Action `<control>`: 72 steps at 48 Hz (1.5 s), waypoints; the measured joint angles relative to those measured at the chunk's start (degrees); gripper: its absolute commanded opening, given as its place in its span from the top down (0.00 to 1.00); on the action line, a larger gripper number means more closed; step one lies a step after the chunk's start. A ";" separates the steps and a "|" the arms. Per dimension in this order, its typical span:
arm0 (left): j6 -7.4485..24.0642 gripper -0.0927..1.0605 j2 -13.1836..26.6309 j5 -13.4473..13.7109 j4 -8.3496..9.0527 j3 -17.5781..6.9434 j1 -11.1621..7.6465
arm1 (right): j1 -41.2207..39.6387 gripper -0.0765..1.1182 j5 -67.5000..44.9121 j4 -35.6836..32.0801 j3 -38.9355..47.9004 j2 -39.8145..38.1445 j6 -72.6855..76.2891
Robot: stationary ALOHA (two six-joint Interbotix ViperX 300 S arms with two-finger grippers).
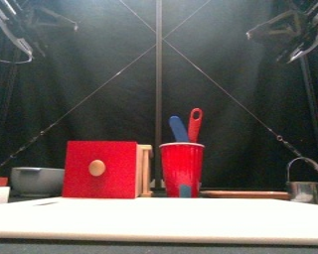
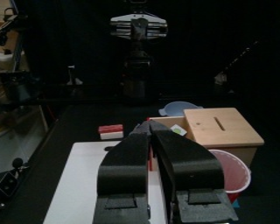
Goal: Place sushi on board then cut the sushi with the knife then place the pieces on the plate
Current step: Place the sushi on the board
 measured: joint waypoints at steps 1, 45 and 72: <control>-0.09 0.87 0.26 -0.26 0.00 0.00 0.09 | 0.00 0.93 -0.09 0.09 0.00 0.00 0.00; 0.18 0.83 7.91 -17.49 3.69 2.11 0.88 | -5.27 0.24 19.07 14.59 -42.71 55.46 1.32; 0.18 0.83 7.73 -17.49 3.52 3.87 4.48 | -14.59 0.24 46.93 25.40 -63.02 70.58 7.91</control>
